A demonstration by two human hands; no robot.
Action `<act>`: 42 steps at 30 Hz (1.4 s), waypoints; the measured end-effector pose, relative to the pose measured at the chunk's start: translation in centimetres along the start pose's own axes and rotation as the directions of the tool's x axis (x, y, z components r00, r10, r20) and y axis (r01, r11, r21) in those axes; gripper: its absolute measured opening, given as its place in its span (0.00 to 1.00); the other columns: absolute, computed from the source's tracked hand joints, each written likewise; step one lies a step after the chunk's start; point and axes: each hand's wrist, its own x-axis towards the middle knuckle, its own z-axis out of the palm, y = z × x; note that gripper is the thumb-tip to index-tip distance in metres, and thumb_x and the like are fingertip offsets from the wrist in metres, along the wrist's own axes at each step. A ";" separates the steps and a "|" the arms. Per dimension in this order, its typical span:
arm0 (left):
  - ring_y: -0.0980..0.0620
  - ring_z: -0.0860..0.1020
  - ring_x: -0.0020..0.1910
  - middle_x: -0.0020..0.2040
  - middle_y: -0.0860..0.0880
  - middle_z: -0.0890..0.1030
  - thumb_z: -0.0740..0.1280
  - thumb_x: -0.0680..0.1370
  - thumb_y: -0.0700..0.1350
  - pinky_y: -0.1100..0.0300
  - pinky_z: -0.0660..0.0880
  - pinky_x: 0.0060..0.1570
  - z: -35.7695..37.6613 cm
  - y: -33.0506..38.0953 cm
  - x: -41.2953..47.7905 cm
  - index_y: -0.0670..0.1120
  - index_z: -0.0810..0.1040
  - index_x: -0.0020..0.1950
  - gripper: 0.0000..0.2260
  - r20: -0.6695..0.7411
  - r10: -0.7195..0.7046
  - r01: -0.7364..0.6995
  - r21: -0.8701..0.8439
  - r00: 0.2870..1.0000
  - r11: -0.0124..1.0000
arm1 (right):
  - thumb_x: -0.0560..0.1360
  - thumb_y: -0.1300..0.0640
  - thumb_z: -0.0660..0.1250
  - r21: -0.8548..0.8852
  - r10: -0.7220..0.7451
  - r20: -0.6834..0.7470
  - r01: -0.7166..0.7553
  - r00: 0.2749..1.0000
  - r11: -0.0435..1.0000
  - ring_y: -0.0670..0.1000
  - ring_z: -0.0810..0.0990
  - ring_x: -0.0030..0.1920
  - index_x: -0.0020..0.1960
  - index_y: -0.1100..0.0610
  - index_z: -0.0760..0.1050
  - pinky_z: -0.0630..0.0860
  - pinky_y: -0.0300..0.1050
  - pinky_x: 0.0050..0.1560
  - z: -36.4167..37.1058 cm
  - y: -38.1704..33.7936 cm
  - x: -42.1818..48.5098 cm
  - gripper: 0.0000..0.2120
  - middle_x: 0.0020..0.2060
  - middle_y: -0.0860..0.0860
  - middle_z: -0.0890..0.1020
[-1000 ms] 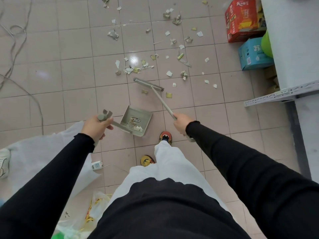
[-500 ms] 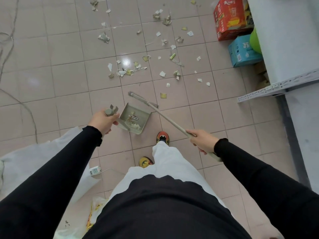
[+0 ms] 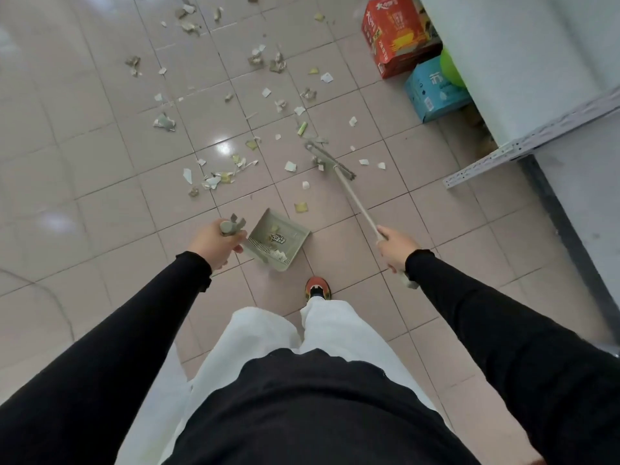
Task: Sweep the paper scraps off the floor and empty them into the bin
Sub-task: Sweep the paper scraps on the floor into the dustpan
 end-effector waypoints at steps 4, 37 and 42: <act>0.52 0.68 0.27 0.43 0.44 0.83 0.65 0.82 0.48 0.64 0.66 0.23 -0.3 2.2 1.9 0.46 0.77 0.58 0.09 0.048 0.049 -0.052 0.073 0.998 0.996 | 0.81 0.62 0.52 -0.105 0.008 -0.037 -0.011 0.999 0.994 0.56 0.75 0.37 0.76 0.52 0.64 0.78 0.51 0.39 -1.1 -4.2 4.2 0.24 0.54 0.60 0.79; 0.52 0.72 0.31 0.43 0.47 0.84 0.66 0.82 0.52 0.54 0.73 0.38 -9.1 6.9 13.2 0.50 0.75 0.56 0.07 0.322 0.290 -0.379 0.261 0.901 0.888 | 0.80 0.61 0.57 0.449 0.272 0.024 -0.254 0.962 0.857 0.47 0.67 0.25 0.77 0.46 0.63 0.67 0.41 0.22 14.1 -8.0 -9.4 0.26 0.39 0.53 0.74; 0.50 0.74 0.32 0.45 0.44 0.86 0.66 0.81 0.52 0.52 0.74 0.38 -7.6 10.6 15.1 0.49 0.77 0.55 0.08 0.335 0.287 -0.381 0.260 0.898 0.887 | 0.80 0.63 0.56 0.559 0.319 -0.111 -0.206 0.941 0.803 0.49 0.68 0.26 0.77 0.50 0.63 0.67 0.39 0.20 9.5 -8.0 -3.2 0.26 0.38 0.54 0.73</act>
